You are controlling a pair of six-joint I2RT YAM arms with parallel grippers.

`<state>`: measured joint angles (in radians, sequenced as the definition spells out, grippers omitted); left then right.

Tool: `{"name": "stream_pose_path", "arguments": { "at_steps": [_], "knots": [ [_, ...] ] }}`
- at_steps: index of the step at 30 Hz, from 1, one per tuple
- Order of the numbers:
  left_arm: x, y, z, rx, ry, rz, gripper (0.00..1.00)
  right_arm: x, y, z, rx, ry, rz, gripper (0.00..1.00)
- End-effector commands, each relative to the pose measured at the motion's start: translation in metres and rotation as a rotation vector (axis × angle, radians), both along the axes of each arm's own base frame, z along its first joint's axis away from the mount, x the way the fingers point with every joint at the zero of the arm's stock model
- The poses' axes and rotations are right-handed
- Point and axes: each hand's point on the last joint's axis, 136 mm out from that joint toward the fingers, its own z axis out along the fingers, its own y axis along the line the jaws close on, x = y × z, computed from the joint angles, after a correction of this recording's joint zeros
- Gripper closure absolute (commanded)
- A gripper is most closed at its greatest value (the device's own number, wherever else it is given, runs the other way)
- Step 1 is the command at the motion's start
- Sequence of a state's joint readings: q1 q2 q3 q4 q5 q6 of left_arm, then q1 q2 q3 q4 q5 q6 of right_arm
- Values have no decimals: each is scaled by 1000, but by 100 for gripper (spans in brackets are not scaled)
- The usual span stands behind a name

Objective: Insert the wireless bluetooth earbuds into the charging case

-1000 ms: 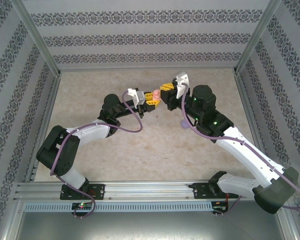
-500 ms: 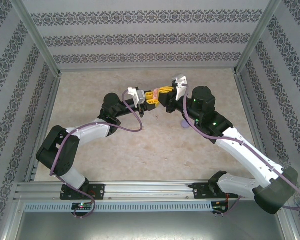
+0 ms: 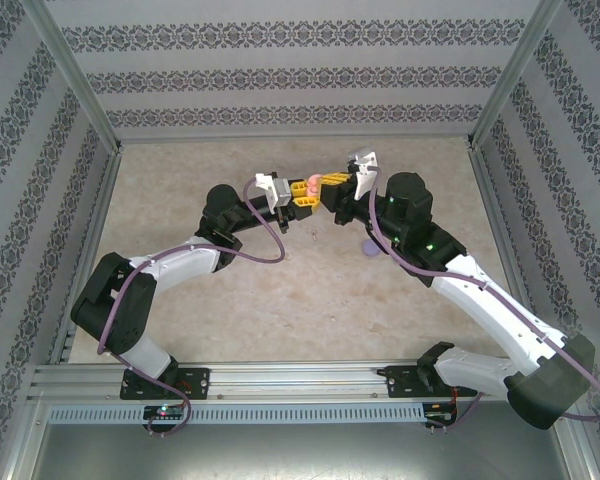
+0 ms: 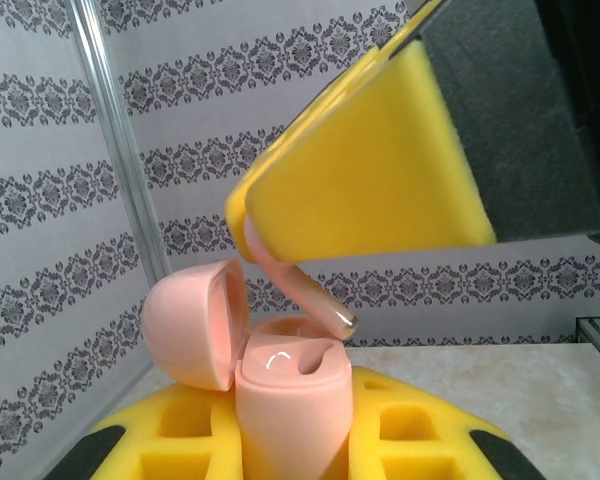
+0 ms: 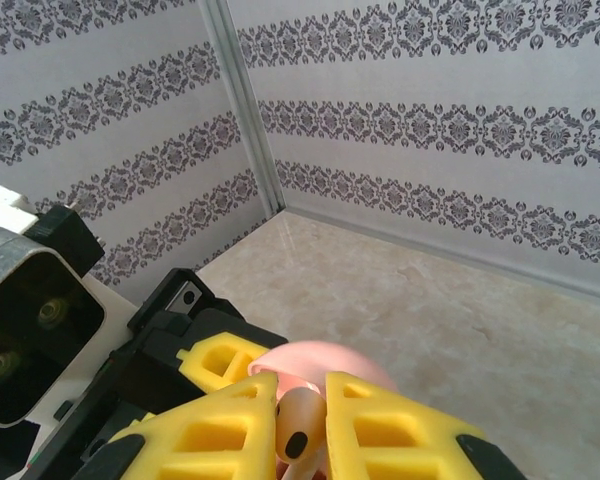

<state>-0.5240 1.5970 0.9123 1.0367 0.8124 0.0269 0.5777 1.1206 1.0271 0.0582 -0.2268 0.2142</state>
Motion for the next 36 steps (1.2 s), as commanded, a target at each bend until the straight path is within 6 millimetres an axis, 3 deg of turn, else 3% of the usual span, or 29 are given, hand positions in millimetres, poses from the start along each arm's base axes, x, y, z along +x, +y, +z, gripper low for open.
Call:
{"name": "stream_pose_path", "arguments": {
  "at_steps": [1, 7, 16, 27, 36],
  "knots": [
    [-19, -5, 28, -23, -89, -53, 100, 2, -1, 9, 34, -19, -1, 84],
    [-19, -6, 26, -16, -106, -33, 100, 1, -1, 17, 51, -29, 6, 85],
    [10, 10, 25, 49, -298, 284, 100, -20, -16, 38, 119, -74, 1, 85],
    [1, 12, 40, 93, -416, 288, 100, -33, -13, 58, 155, -144, 55, 86],
    [-8, 10, 51, 67, -393, 239, 100, -22, -3, 56, 175, -142, 67, 86]
  ]
}}
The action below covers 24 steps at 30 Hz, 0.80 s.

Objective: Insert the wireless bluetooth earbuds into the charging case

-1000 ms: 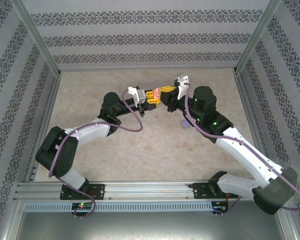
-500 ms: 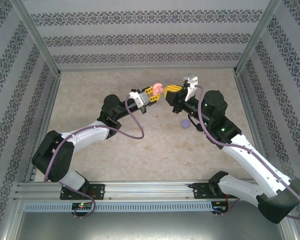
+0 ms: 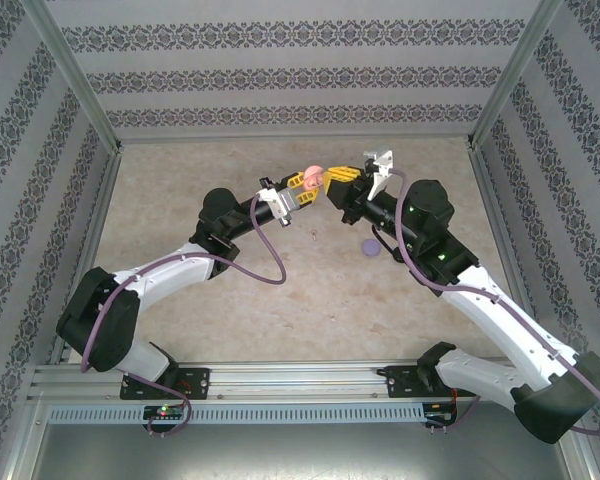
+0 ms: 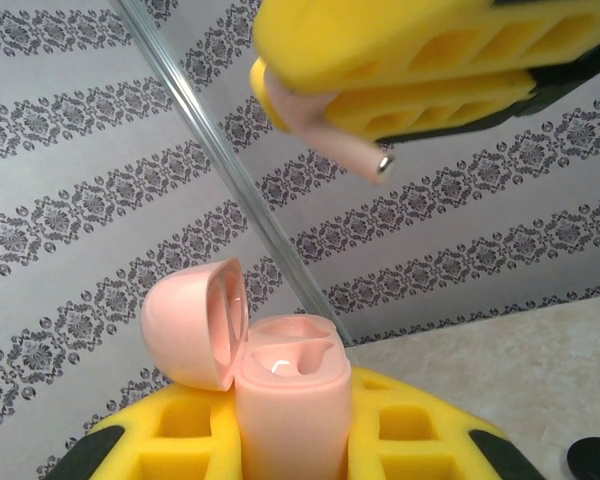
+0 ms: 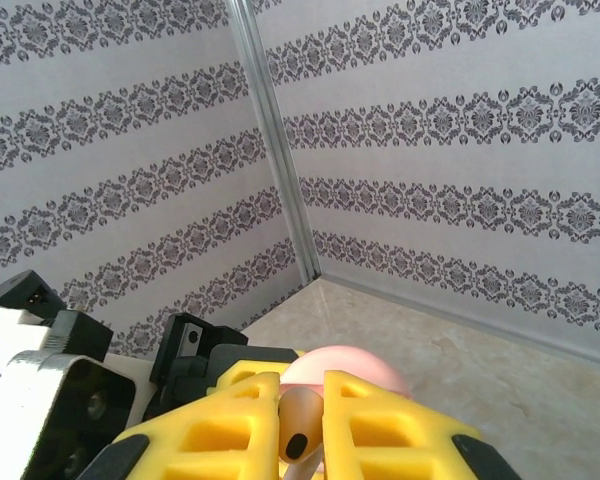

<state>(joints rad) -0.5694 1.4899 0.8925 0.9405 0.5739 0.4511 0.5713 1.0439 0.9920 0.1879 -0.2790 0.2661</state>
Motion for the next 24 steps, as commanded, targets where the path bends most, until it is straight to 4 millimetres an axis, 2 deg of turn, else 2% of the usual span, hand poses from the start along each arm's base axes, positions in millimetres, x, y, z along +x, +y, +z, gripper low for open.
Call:
{"name": "stream_pose_path", "arguments": {
  "at_steps": [1, 24],
  "knots": [
    [-14, -2, 27, -31, -45, -46, 100, 0, 3, 13, 48, -38, 22, 86],
    [-21, -1, 42, -88, -18, -86, 100, 15, 14, -11, 37, 11, 16, 86]
  ]
}}
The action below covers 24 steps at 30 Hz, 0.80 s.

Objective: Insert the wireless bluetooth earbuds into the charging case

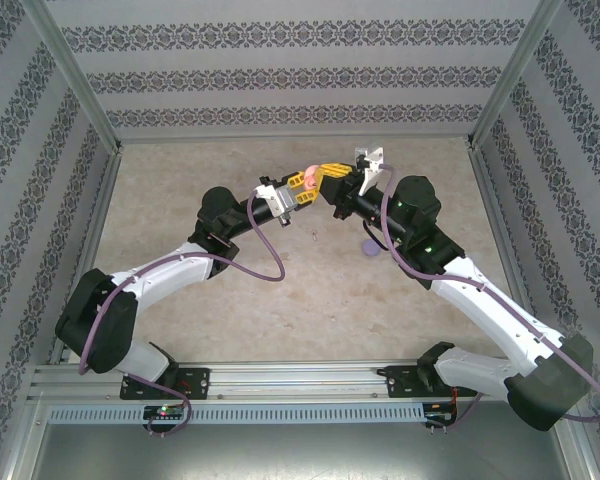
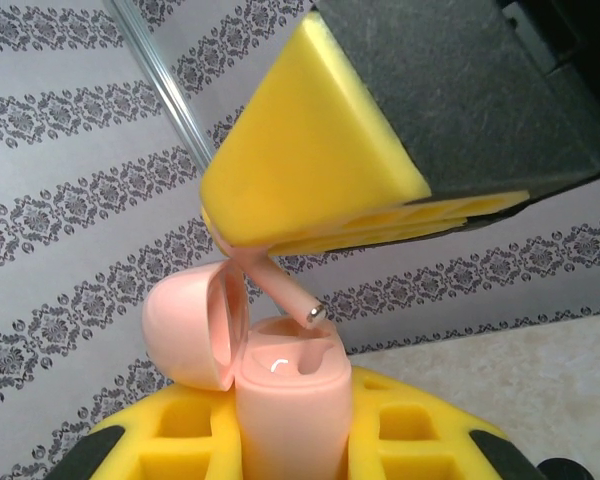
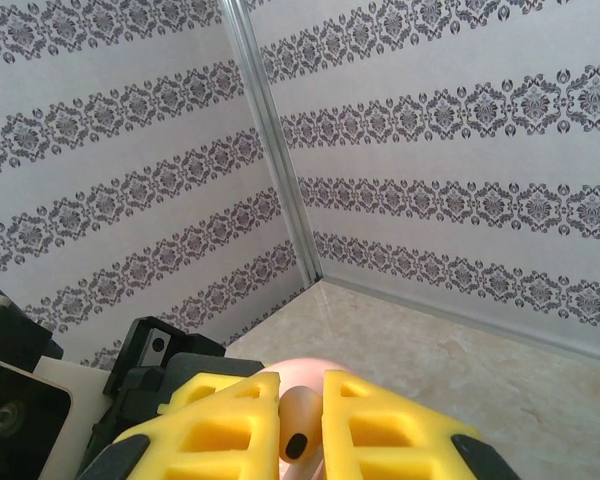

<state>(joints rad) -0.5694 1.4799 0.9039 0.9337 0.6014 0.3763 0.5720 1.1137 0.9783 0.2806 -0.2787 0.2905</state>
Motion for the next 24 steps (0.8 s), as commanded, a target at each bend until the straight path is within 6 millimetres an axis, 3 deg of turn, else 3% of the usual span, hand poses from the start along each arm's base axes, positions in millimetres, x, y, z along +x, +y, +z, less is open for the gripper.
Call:
{"name": "stream_pose_path", "arguments": {
  "at_steps": [1, 24],
  "knots": [
    [-16, 1, 36, -58, -67, -43, 100, -1, 4, -3, 15, 3, 16, 86],
    [-17, 1, 44, -76, -53, -48, 100, 1, 7, -22, 10, 45, 15, 88]
  ]
}}
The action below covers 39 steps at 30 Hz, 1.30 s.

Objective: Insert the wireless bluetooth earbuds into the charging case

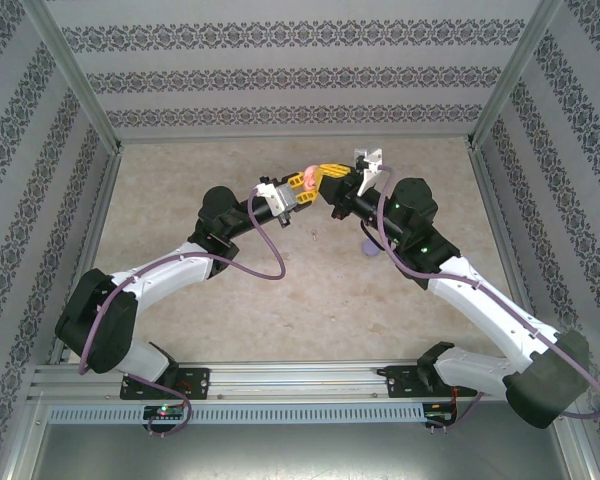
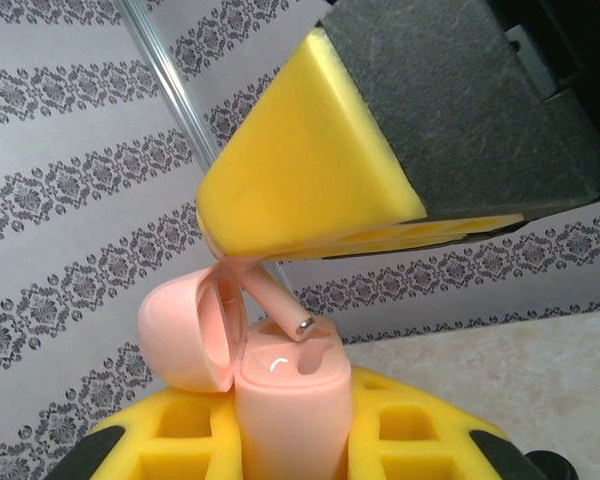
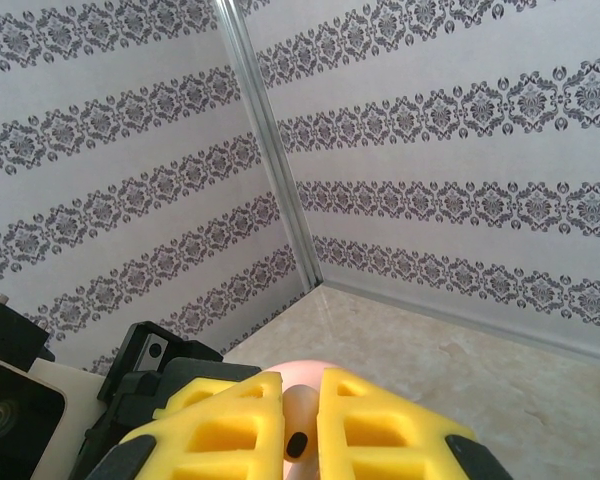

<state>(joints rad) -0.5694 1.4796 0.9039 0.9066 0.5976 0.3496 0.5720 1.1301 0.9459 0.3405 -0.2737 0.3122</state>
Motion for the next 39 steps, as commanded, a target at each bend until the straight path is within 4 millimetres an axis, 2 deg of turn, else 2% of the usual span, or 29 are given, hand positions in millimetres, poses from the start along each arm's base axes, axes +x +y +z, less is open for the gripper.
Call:
{"name": "stream_pose_path", "arguments": {
  "at_steps": [1, 12, 29, 39],
  "knots": [
    [-18, 1, 50, -80, -95, -44, 100, -4, 6, -15, -11, 40, 21, 88],
    [-15, 2, 54, -92, -83, -36, 100, -7, 10, -26, -37, 46, 16, 89],
    [-18, 2, 58, -95, -81, -48, 100, -2, -8, -37, -153, -8, -116, 92],
    [-17, 1, 58, -92, -77, -48, 100, -4, -8, -42, -211, -34, -140, 92]
  ]
}}
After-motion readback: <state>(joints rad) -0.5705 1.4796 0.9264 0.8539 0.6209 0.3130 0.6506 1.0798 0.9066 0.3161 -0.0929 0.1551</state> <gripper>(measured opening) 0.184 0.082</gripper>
